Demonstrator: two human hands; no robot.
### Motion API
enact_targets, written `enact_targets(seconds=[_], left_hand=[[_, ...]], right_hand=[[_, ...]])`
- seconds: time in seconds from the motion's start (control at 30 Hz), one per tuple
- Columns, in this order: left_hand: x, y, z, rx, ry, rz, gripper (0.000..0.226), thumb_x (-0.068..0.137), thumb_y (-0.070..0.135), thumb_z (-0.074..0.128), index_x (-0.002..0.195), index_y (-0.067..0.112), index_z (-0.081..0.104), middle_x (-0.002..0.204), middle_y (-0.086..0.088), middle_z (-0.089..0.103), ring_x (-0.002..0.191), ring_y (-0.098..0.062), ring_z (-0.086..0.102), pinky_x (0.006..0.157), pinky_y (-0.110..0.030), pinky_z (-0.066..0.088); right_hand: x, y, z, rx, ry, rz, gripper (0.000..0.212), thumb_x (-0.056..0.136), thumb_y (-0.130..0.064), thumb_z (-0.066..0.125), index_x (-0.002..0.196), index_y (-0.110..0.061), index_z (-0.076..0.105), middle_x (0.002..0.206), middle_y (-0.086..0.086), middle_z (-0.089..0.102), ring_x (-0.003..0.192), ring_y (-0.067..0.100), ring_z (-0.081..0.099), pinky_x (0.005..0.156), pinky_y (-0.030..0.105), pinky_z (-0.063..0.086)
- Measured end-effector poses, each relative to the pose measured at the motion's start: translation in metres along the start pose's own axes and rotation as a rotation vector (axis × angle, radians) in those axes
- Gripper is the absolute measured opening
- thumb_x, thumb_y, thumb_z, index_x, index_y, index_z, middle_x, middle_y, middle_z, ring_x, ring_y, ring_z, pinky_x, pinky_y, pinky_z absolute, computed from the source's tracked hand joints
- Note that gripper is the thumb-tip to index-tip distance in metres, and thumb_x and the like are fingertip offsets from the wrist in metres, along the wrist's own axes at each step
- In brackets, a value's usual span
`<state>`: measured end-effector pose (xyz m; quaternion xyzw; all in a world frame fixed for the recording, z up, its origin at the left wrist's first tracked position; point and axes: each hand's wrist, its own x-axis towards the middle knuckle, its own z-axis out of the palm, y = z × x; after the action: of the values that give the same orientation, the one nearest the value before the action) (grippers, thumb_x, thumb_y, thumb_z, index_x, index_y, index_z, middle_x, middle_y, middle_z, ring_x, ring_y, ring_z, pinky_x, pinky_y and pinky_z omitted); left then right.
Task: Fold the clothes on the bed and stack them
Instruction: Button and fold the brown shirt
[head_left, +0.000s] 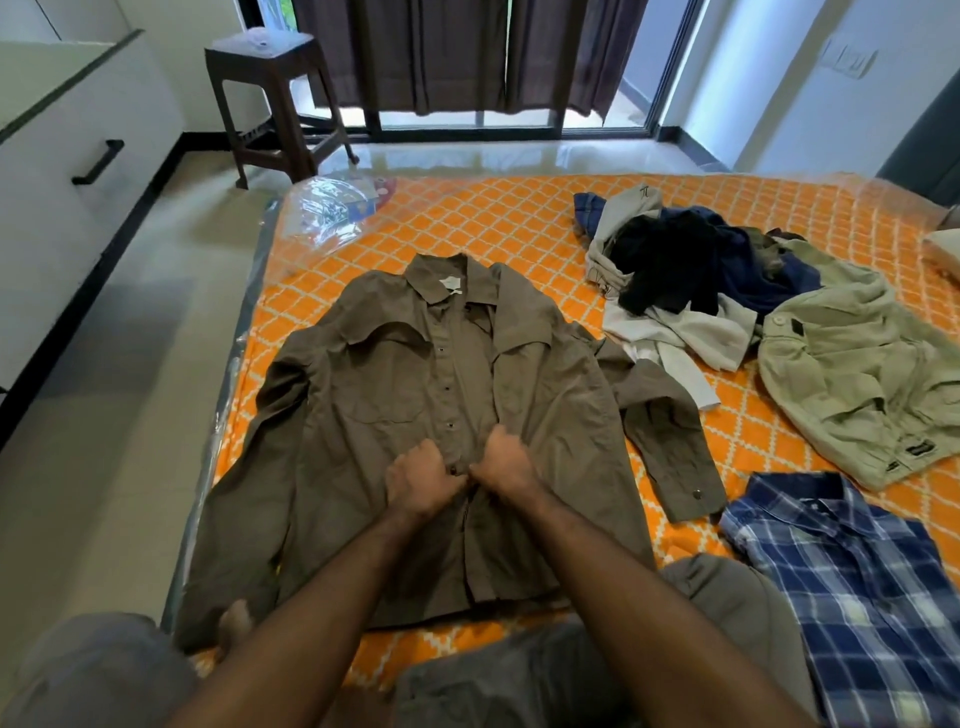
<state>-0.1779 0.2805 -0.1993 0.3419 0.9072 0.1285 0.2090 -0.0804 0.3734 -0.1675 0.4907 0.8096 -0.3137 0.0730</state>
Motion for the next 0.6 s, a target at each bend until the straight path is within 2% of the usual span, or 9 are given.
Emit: enact_targets(seconds=[0.07, 0.13, 0.2, 0.23, 0.3, 0.43, 0.53, 0.6], left_hand=[[-0.002, 0.004, 0.001, 0.028, 0.020, -0.030, 0.073, 0.070, 0.069, 0.072, 0.114, 0.012, 0.058, 0.116, -0.010, 0.067, 0.111, -0.029, 0.063, 0.091, -0.037, 0.051], [-0.004, 0.005, 0.001, 0.041, 0.024, -0.050, 0.074, 0.072, 0.069, 0.073, 0.117, 0.013, 0.055, 0.119, -0.009, 0.065, 0.114, -0.029, 0.061, 0.095, -0.038, 0.049], [-0.004, 0.005, 0.000, 0.036, 0.028, -0.057, 0.073, 0.074, 0.067, 0.073, 0.118, 0.013, 0.051, 0.120, -0.009, 0.064, 0.114, -0.028, 0.061, 0.096, -0.038, 0.049], [-0.005, 0.006, -0.001, 0.039, 0.027, -0.062, 0.072, 0.075, 0.066, 0.073, 0.118, 0.013, 0.050, 0.120, -0.009, 0.064, 0.114, -0.028, 0.061, 0.096, -0.039, 0.048], [-0.006, 0.007, -0.003, 0.053, 0.030, -0.084, 0.070, 0.077, 0.064, 0.072, 0.119, 0.013, 0.048, 0.120, -0.008, 0.065, 0.114, -0.027, 0.061, 0.098, -0.040, 0.043], [-0.008, 0.008, -0.006, 0.043, 0.011, -0.183, 0.063, 0.078, 0.059, 0.071, 0.119, 0.017, 0.048, 0.119, -0.004, 0.066, 0.114, -0.026, 0.062, 0.105, -0.047, 0.035], [-0.007, 0.006, -0.008, -0.047, -0.009, -0.222, 0.051, 0.078, 0.049, 0.072, 0.116, 0.021, 0.053, 0.118, -0.001, 0.066, 0.114, -0.024, 0.061, 0.103, -0.043, 0.036], [-0.003, 0.000, -0.006, -0.158, -0.009, -0.256, 0.038, 0.079, 0.042, 0.075, 0.107, 0.024, 0.057, 0.114, 0.001, 0.067, 0.112, -0.022, 0.062, 0.104, -0.040, 0.040]], right_hand=[[0.003, 0.009, -0.002, 0.017, -0.009, 0.025, 0.056, 0.088, -0.028, 0.071, 0.132, -0.003, 0.047, 0.132, 0.017, 0.058, 0.122, 0.034, 0.059, 0.099, 0.037, 0.051], [0.005, 0.019, -0.006, 0.061, -0.026, 0.040, 0.045, 0.088, -0.025, 0.070, 0.124, -0.003, 0.054, 0.122, 0.016, 0.063, 0.112, 0.032, 0.064, 0.090, 0.034, 0.052], [0.006, 0.031, -0.007, 0.218, -0.043, 0.081, 0.019, 0.089, -0.018, 0.068, 0.101, -0.007, 0.059, 0.100, 0.014, 0.070, 0.085, 0.025, 0.071, 0.074, 0.034, 0.059], [0.004, 0.035, -0.006, 0.322, -0.065, 0.104, 0.010, 0.090, -0.012, 0.067, 0.089, -0.009, 0.057, 0.086, 0.013, 0.070, 0.068, 0.021, 0.068, 0.063, 0.032, 0.059], [0.002, 0.041, -0.003, 0.527, -0.095, 0.129, 0.020, 0.092, -0.001, 0.063, 0.077, -0.011, 0.054, 0.069, 0.010, 0.062, 0.054, 0.015, 0.058, 0.052, 0.029, 0.052], [-0.009, 0.045, 0.005, 0.814, -0.099, 0.101, 0.020, 0.093, 0.002, 0.062, 0.078, -0.011, 0.058, 0.069, 0.007, 0.058, 0.057, 0.011, 0.053, 0.048, 0.019, 0.044], [-0.012, 0.043, 0.010, 0.953, -0.104, 0.103, 0.015, 0.094, -0.002, 0.065, 0.084, -0.013, 0.064, 0.078, 0.005, 0.065, 0.067, 0.011, 0.060, 0.059, 0.021, 0.050], [-0.013, 0.039, 0.012, 1.034, -0.126, 0.106, 0.012, 0.093, 0.000, 0.065, 0.089, -0.011, 0.067, 0.082, 0.004, 0.069, 0.073, 0.013, 0.064, 0.066, 0.024, 0.053]])
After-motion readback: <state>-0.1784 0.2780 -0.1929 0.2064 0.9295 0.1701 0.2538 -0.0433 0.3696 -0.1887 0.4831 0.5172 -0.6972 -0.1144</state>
